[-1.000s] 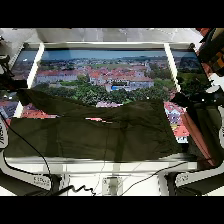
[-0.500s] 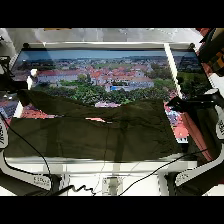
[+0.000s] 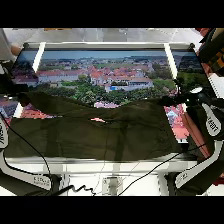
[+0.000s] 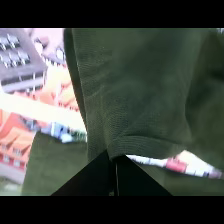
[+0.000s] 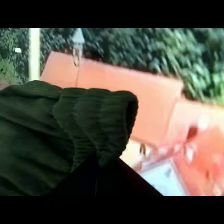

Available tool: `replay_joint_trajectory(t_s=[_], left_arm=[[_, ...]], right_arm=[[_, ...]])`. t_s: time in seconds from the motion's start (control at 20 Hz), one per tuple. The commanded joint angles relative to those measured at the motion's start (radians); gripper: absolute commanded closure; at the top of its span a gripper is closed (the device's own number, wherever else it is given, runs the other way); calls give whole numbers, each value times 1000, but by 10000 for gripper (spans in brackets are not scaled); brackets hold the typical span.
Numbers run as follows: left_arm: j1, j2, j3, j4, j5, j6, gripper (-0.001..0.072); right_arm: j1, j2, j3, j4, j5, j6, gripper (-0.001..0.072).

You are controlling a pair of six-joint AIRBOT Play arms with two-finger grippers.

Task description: Fold the clothes and pants, and hang the long-sleeved shirts on hangers.

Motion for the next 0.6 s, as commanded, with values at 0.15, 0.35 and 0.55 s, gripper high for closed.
replay_joint_trajectory(t_s=[0.15, 0.35, 0.55], left_arm=[[18, 8, 3, 26, -225, 233, 689], [39, 26, 64, 26, -216, 233, 689], [59, 36, 161, -66, -236, 280, 689]], right_arm=[[-30, 107, 1, -6, -254, 61, 686], [-93, 199, 1, -39, -274, 72, 686], [-113, 218, 1, -65, -243, 72, 686]])
